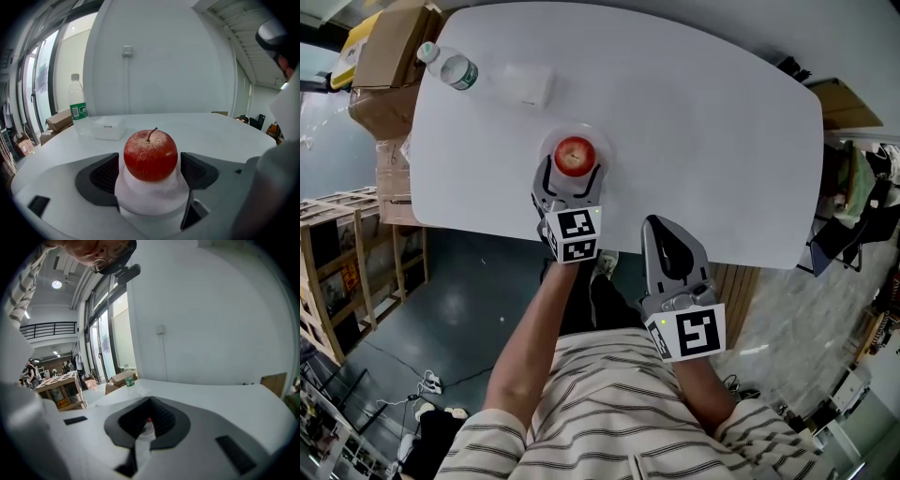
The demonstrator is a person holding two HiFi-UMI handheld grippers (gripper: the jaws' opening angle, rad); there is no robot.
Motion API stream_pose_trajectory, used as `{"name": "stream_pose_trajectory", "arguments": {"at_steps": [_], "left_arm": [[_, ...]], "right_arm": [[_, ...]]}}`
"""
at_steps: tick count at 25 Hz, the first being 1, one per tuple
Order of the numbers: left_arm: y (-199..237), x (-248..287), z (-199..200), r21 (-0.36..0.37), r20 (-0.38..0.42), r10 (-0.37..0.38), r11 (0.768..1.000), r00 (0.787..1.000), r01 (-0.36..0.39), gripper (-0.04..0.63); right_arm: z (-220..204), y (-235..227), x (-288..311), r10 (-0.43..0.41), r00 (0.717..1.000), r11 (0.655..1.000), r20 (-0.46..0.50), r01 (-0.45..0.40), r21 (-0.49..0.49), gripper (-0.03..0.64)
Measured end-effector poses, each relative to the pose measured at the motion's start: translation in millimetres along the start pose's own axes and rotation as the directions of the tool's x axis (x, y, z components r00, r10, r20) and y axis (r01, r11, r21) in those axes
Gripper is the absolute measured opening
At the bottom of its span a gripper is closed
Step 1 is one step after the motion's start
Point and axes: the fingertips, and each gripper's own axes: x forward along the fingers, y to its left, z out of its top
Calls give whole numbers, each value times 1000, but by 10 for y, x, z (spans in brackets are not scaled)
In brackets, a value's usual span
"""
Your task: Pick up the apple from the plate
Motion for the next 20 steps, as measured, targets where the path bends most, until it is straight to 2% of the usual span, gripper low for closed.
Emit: {"name": "stream_pose_trajectory", "arguments": {"at_steps": [20], "left_arm": [[11, 28, 21, 28, 9, 9, 1000, 1000, -9, 374]], "right_arm": [[-8, -24, 28, 3, 1000, 1000, -3, -3, 4, 11]]}}
